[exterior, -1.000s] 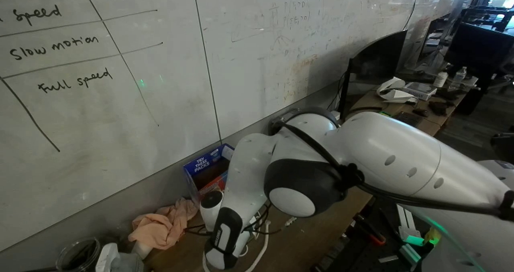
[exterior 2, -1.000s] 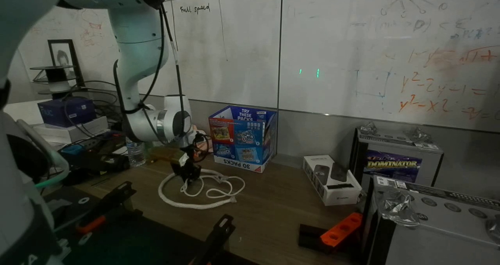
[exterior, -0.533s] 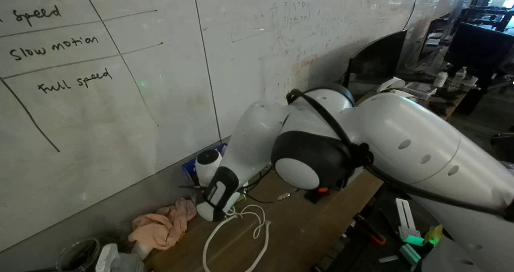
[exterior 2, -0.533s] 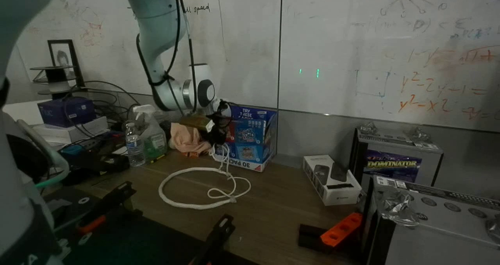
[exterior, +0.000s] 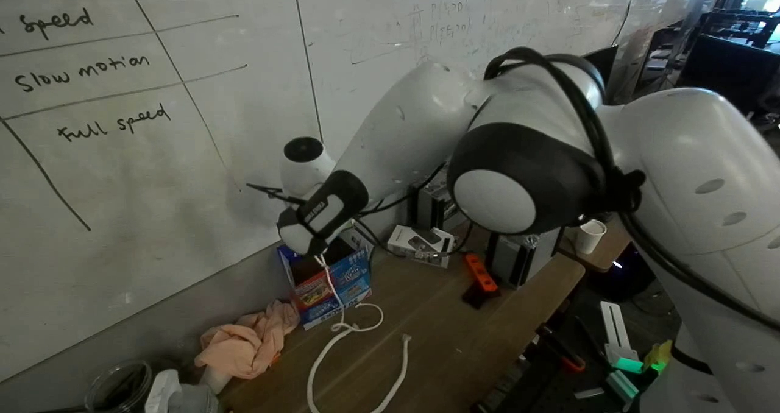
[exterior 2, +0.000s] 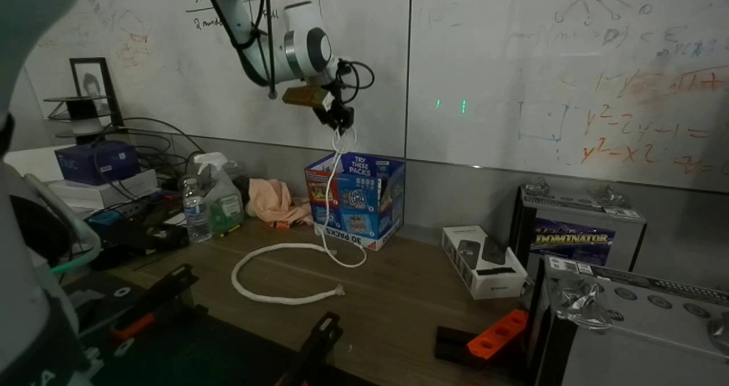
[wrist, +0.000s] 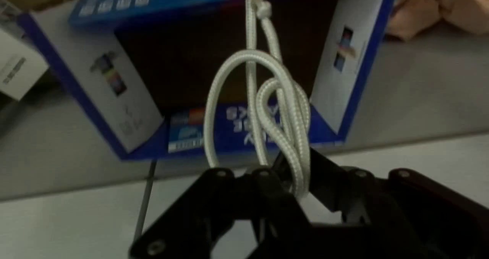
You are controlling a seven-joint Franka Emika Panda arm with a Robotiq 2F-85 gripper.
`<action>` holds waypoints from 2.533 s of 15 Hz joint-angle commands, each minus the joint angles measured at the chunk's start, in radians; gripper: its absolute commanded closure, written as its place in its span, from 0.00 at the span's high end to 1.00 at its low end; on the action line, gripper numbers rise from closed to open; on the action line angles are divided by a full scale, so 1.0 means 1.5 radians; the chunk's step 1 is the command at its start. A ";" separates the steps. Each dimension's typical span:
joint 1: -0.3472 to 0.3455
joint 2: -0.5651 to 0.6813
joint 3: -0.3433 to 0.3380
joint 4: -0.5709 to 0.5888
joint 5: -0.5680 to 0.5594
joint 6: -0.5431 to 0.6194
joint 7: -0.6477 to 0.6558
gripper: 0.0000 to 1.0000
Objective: Put the ropes in the box one at a time
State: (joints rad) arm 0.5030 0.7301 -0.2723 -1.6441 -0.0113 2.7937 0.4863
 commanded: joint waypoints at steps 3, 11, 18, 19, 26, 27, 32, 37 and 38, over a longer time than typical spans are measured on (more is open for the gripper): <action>0.035 -0.106 -0.075 0.042 -0.111 -0.061 0.108 0.07; 0.019 -0.180 -0.066 0.106 -0.312 -0.117 0.277 0.06; -0.015 -0.191 -0.016 0.064 -0.395 -0.101 0.335 0.06; -0.026 -0.192 -0.001 0.050 -0.390 -0.098 0.326 0.06; -0.057 -0.161 0.027 -0.068 -0.408 -0.048 0.336 0.06; -0.059 -0.149 0.028 -0.077 -0.404 -0.046 0.333 0.06; -0.068 -0.088 0.041 -0.089 -0.380 -0.050 0.306 0.06; -0.067 -0.038 0.072 -0.068 -0.353 -0.042 0.274 0.06; -0.072 -0.034 0.082 -0.064 -0.342 -0.036 0.260 0.06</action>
State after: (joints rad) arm 0.4152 0.6507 -0.1872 -1.7805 -0.5709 2.7120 0.9443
